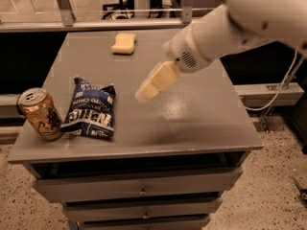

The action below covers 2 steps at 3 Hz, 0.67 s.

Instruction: Move blue chip bag near orange can

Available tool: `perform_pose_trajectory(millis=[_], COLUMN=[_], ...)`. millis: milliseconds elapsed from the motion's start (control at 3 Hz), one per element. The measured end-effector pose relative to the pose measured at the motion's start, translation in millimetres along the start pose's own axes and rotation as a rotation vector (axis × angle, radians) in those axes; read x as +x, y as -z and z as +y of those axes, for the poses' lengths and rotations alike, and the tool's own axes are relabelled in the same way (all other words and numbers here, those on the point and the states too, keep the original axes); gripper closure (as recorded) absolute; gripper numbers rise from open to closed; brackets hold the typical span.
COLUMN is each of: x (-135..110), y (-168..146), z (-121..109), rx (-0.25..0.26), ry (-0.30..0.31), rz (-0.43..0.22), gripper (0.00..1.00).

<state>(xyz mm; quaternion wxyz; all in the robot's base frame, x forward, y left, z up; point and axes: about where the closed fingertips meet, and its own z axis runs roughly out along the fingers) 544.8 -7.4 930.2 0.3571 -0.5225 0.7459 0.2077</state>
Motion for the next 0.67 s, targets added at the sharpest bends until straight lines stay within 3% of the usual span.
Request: perform_pose_trajectory(millis=[333,667], x=[9.5,8.7], y=[78.4,77.5], z=[-56.9,-56.5], rx=[0.256,0.254], ry=[-0.057,-0.055], rz=[-0.041,-0.042], gripper=[0.00,0.00])
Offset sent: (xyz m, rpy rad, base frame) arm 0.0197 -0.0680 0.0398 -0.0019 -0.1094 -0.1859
